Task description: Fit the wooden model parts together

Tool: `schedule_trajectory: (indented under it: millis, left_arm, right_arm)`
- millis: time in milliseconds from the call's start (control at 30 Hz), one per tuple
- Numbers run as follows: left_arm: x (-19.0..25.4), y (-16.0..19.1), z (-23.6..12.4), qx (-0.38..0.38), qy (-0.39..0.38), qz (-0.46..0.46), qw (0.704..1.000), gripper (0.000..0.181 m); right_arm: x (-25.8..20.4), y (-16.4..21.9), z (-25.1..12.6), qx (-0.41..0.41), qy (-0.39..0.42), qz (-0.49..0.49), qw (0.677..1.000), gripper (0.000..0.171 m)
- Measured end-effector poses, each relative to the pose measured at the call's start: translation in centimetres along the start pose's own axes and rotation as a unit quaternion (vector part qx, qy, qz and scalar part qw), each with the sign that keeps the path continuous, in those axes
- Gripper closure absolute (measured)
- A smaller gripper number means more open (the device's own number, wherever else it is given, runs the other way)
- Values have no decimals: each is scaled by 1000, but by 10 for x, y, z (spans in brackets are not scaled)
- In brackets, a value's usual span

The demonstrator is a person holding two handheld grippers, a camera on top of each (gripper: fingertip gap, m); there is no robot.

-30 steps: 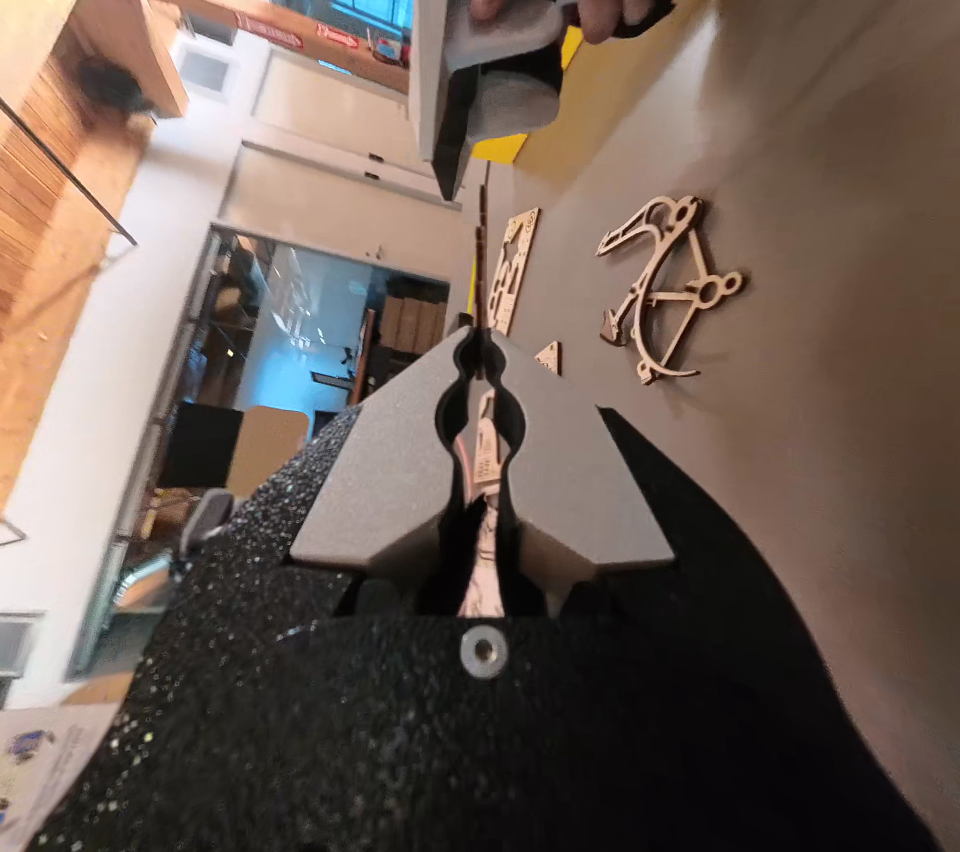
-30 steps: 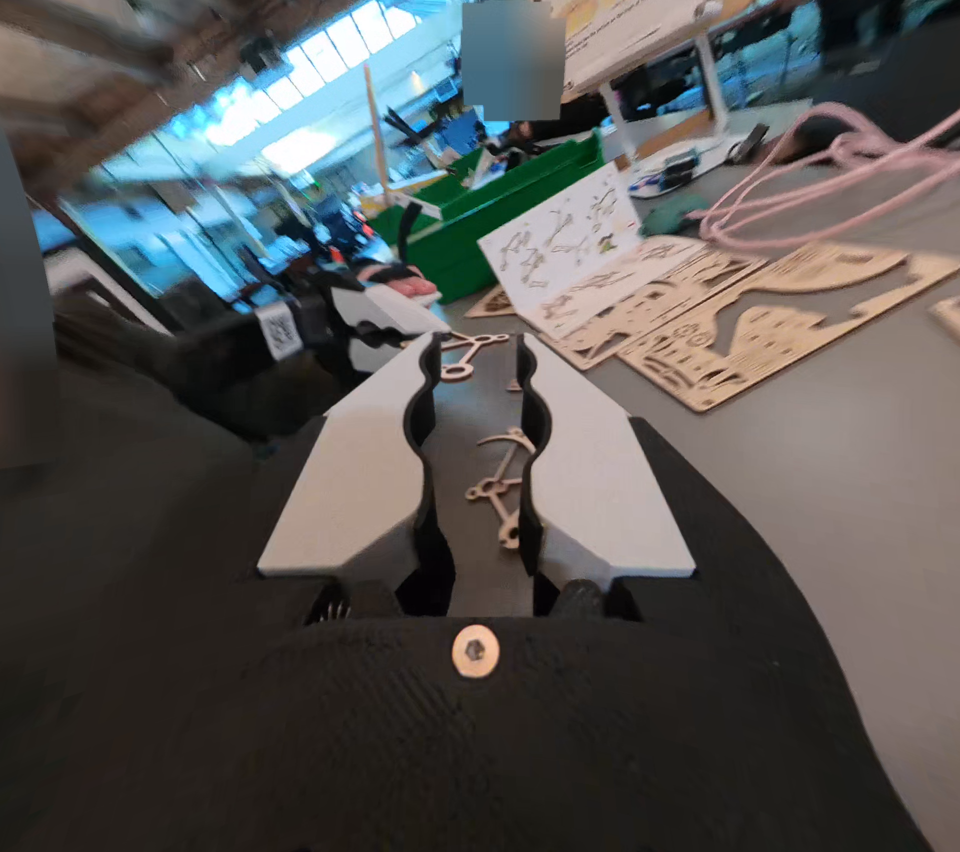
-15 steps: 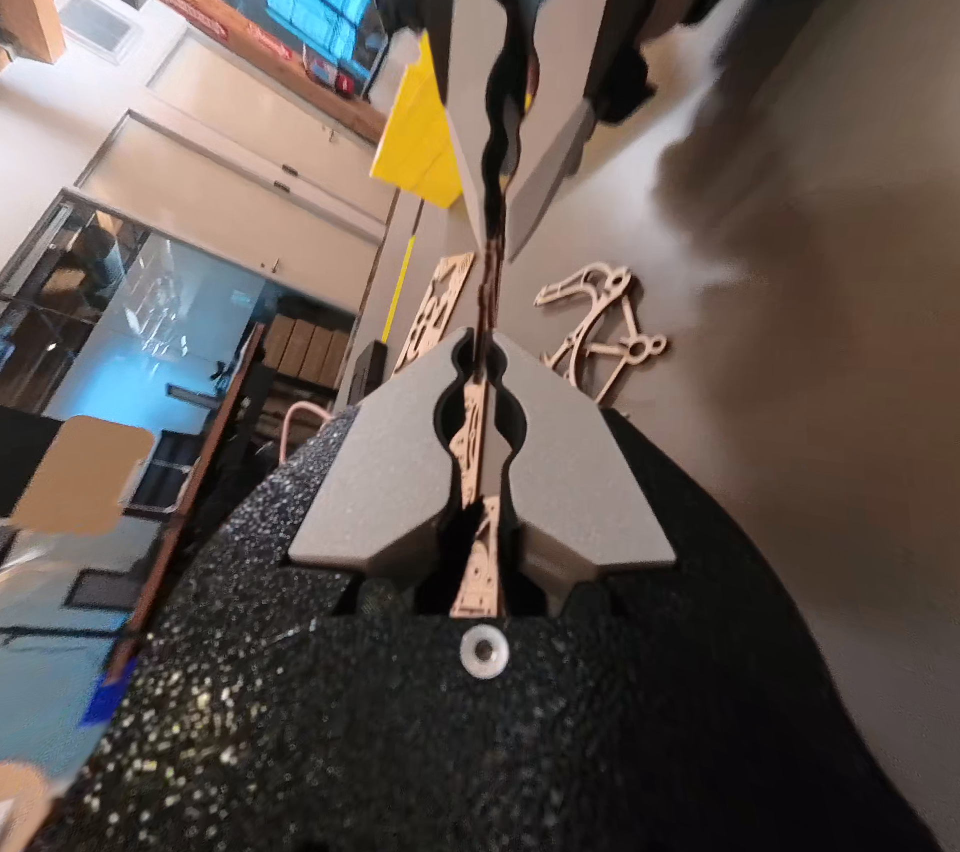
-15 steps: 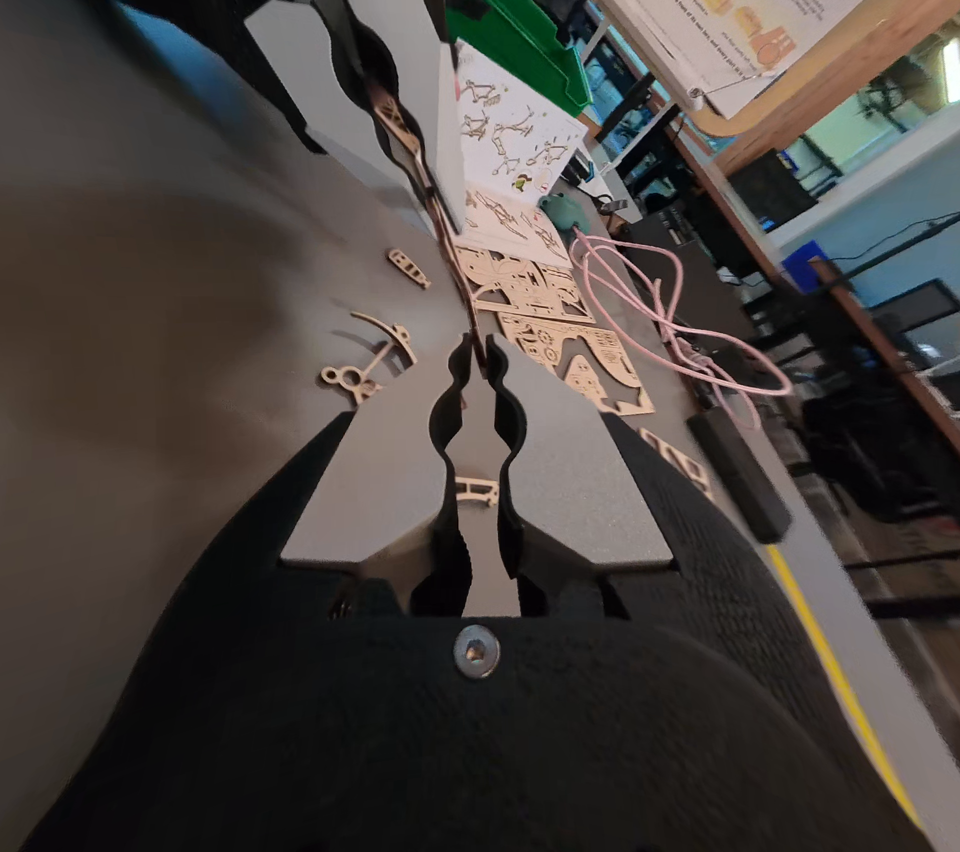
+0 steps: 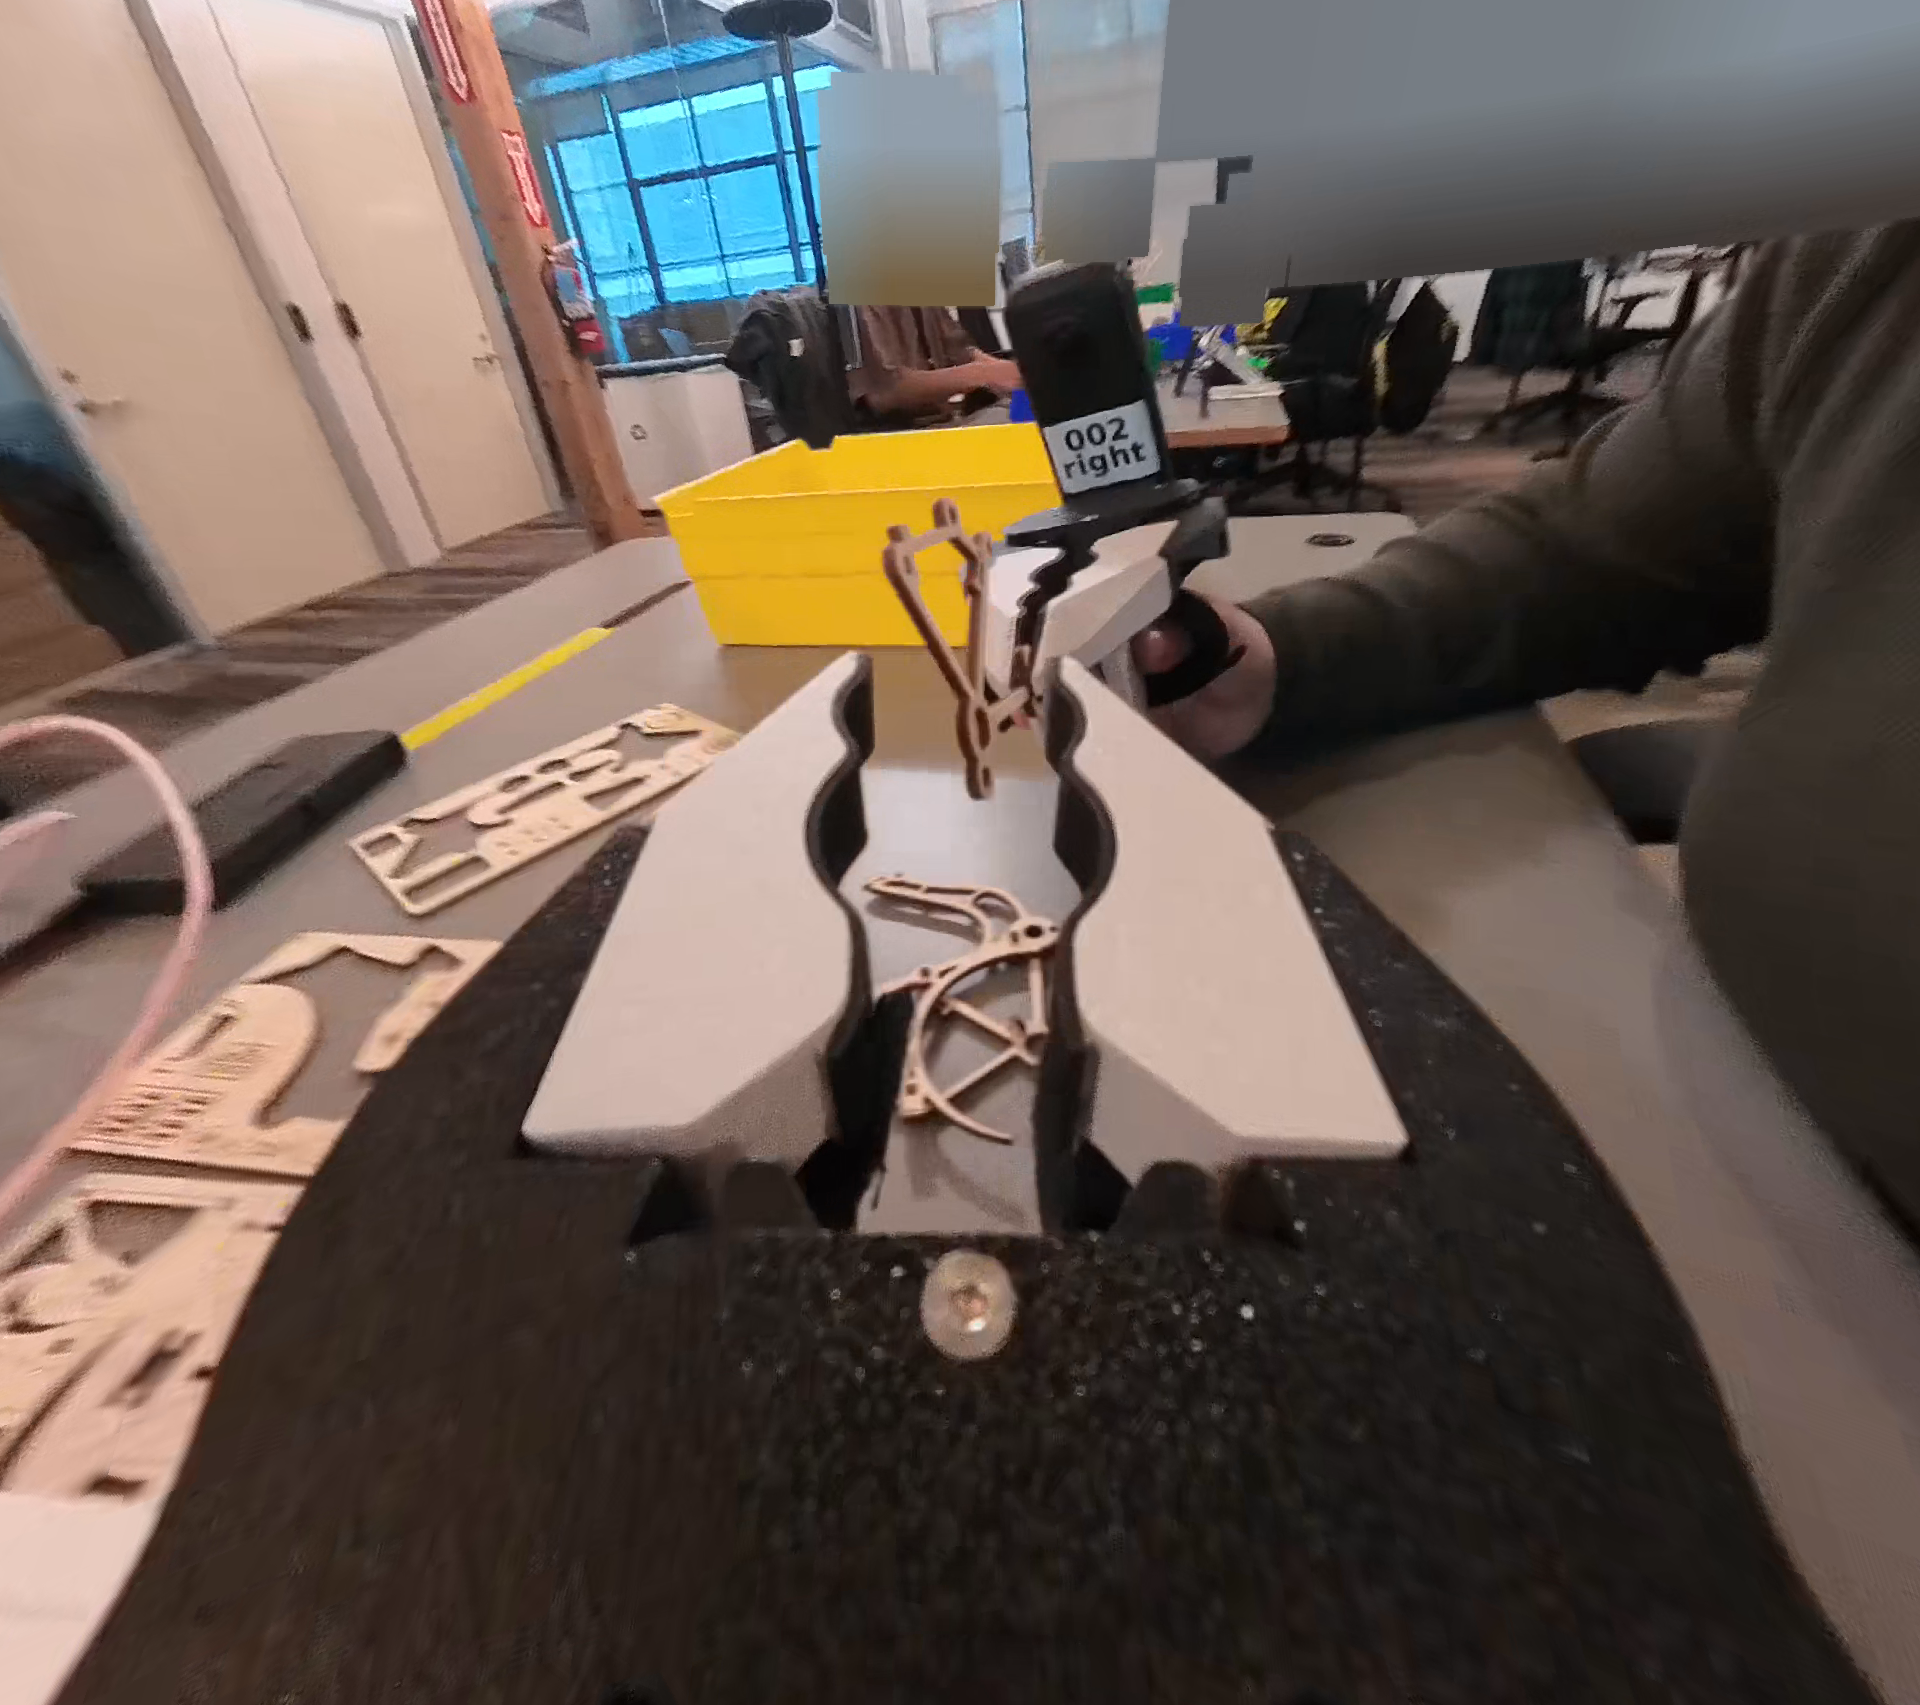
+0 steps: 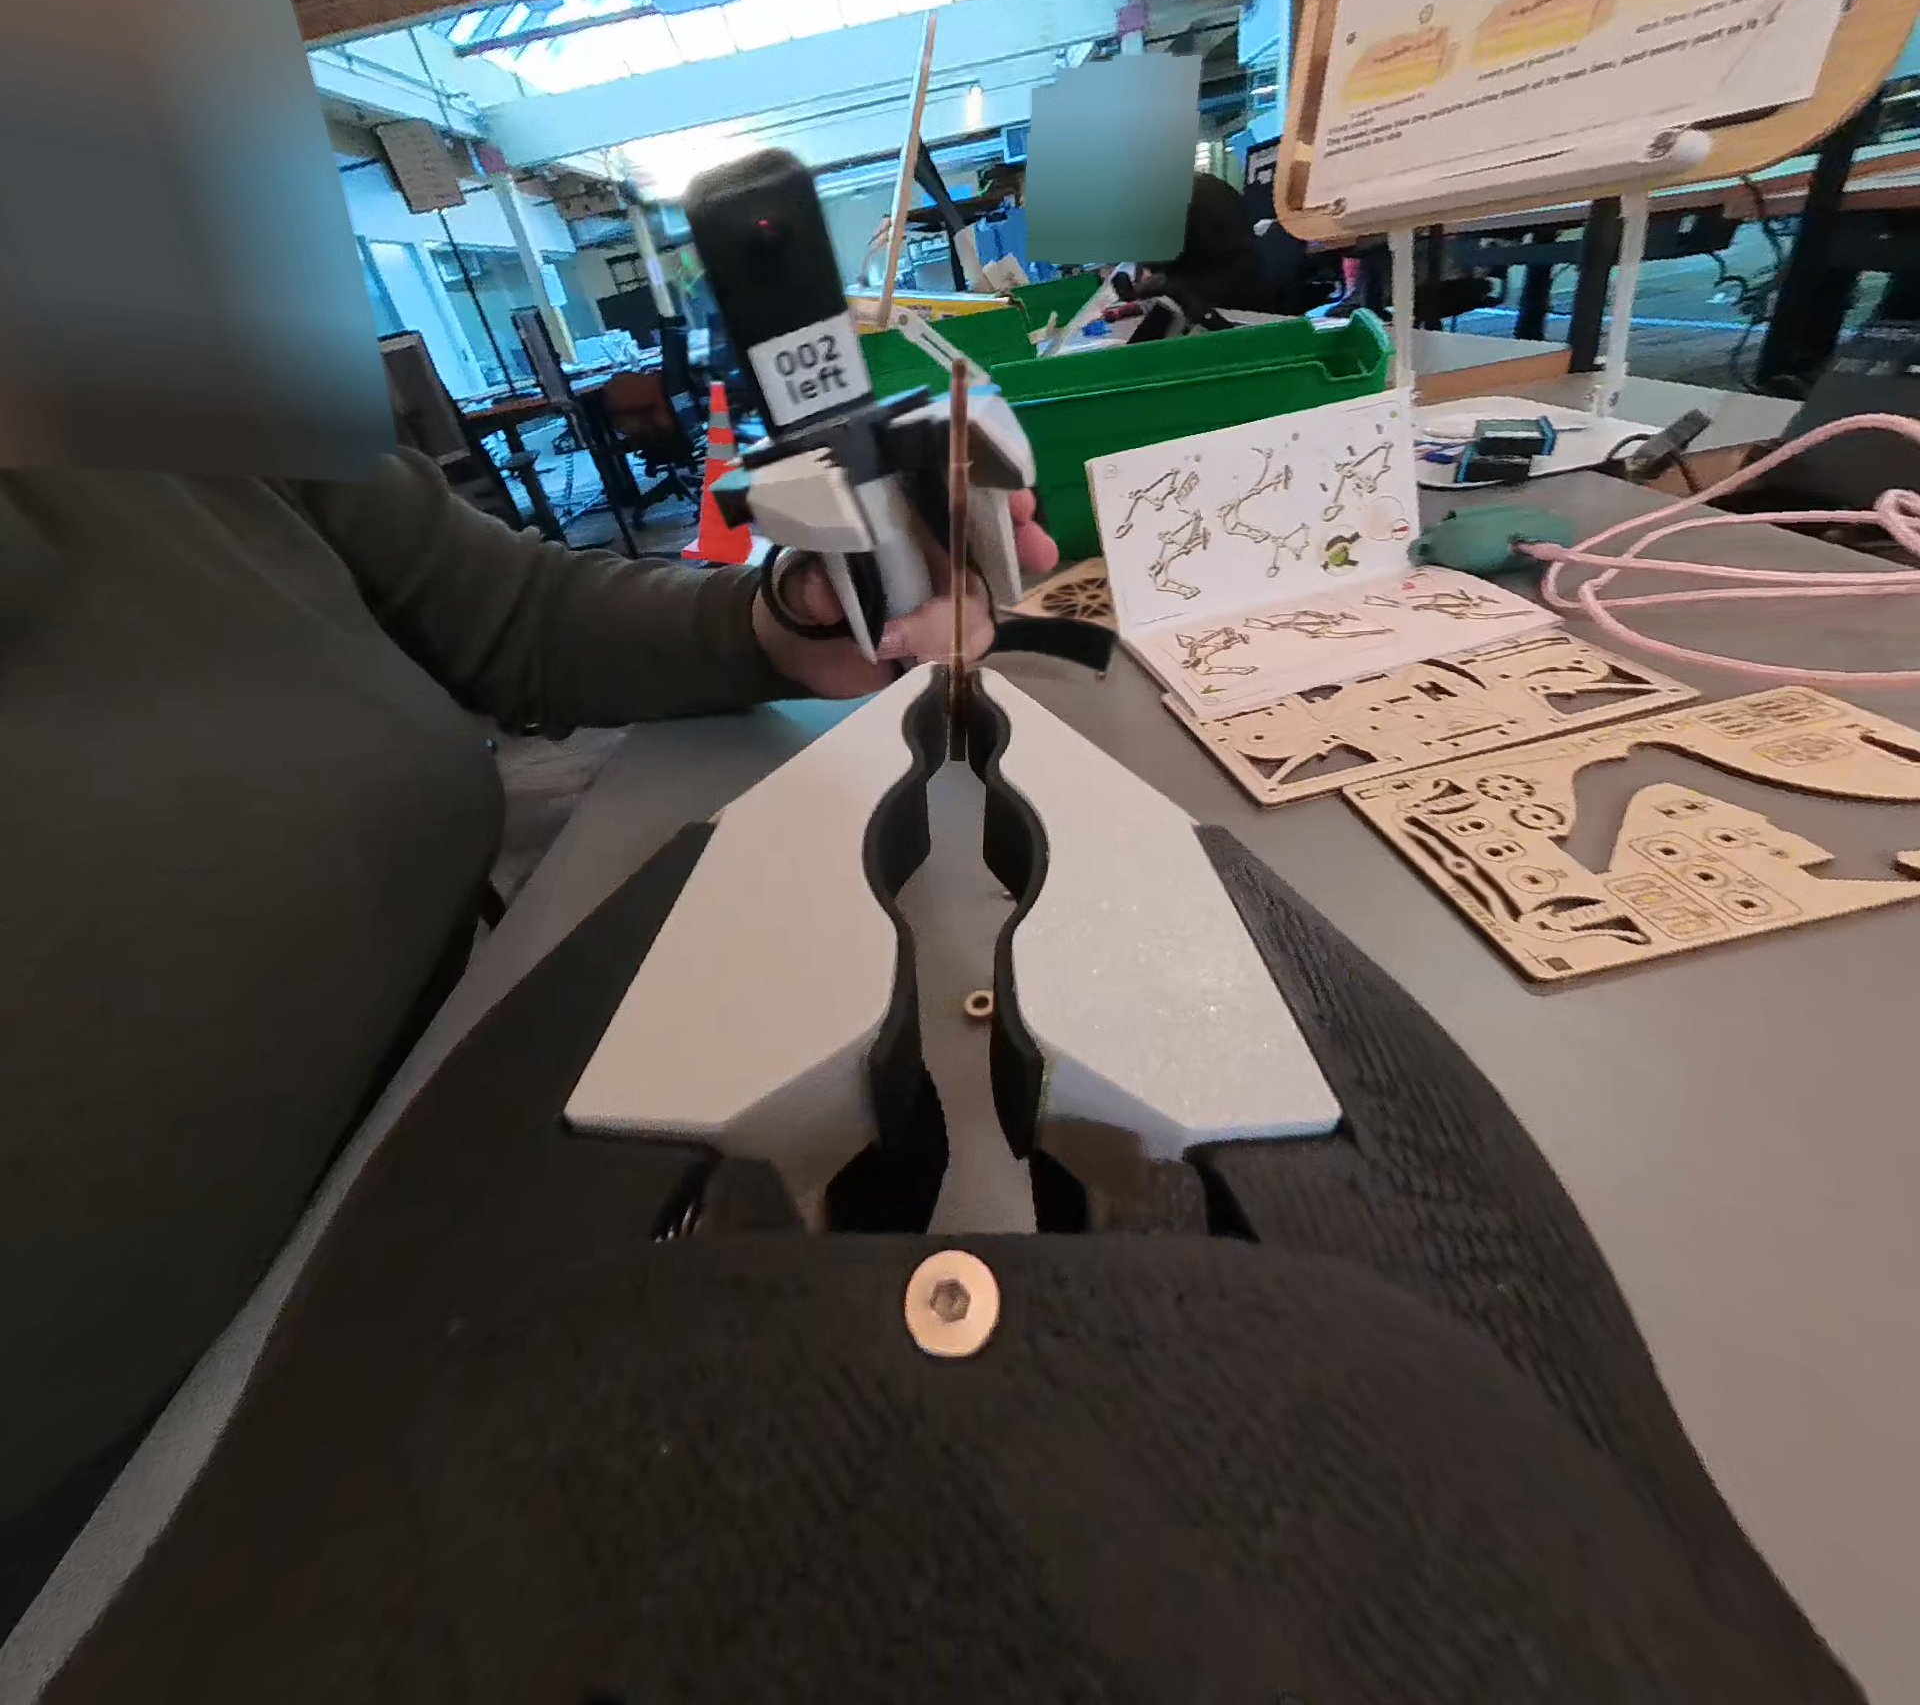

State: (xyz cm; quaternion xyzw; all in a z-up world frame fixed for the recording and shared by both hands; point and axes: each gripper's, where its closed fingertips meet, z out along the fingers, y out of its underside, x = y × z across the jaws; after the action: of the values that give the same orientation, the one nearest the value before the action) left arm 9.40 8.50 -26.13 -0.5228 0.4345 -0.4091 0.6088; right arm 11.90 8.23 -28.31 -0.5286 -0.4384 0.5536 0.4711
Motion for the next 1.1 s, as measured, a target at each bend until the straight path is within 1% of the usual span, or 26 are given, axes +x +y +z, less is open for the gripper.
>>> schedule_trajectory:
  millis: [33,100,233,267,300,333,400,433,500,567,633,667,700,767,800,867,900,933,967,1033,1100]
  left_arm:
    - [0,2,1,-3,7,-19,1000,158]
    - [5,8,3,-16,35,-52,998,179]
    - [6,11,3,-19,65,-117,991,181]
    - [6,11,2,-17,68,-119,990,181]
    - [6,9,1,-14,69,-114,991,181]
    - [5,8,-1,-15,67,-102,992,181]
    - [0,6,-7,-30,54,-59,996,181]
    - [-3,6,-11,-42,44,-21,998,181]
    - [-9,13,-24,-94,22,96,991,181]
    - [-17,29,-40,-147,-9,218,965,181]
    - [-7,47,-49,-169,8,284,944,181]
    - [-1,56,-51,-182,20,311,933,178]
    - [4,65,-53,-201,30,339,919,181]
    - [6,81,-57,-240,36,402,883,181]
    - [5,90,-59,-263,38,435,860,181]
    - [-3,103,-64,-308,29,492,813,181]
    - [-4,106,-65,-319,29,513,797,181]
    - [-4,109,-66,-324,33,523,787,181]
    - [-2,112,-67,-330,39,524,784,181]
    - [1,114,-67,-336,49,517,786,181]
    - [6,113,-67,-326,59,511,793,181]
  right_arm:
    - [-3,2,2,-4,-8,-3,1000,171]
    - [-5,5,4,-14,-10,-8,1000,171]
    - [-2,7,3,-18,-7,-11,1000,171]
    - [-2,6,2,-15,-8,-14,1000,170]
    - [-2,5,2,-11,-5,-18,1000,166]
    - [1,4,0,-7,6,-28,1000,158]
    - [12,0,-7,-3,41,-59,997,151]
    - [19,-2,-12,-3,68,-78,995,150]
    - [32,-6,-21,-1,113,-114,987,146]
    - [35,-8,-24,2,116,-108,987,146]
    - [39,-7,-26,7,117,-89,989,146]
    - [41,-5,-26,6,122,-87,989,146]
    - [45,-3,-27,1,131,-89,987,146]
    - [49,1,-27,-10,139,-90,986,146]
    - [50,2,-26,-13,137,-84,987,145]
    - [52,-1,-29,-3,142,-78,987,144]
    - [52,-2,-30,2,143,-76,987,144]
    - [54,-3,-31,4,146,-74,986,144]
    - [54,-3,-32,4,149,-74,986,144]
    - [55,-2,-32,1,151,-76,986,144]
    - [55,-1,-31,-2,153,-80,985,145]
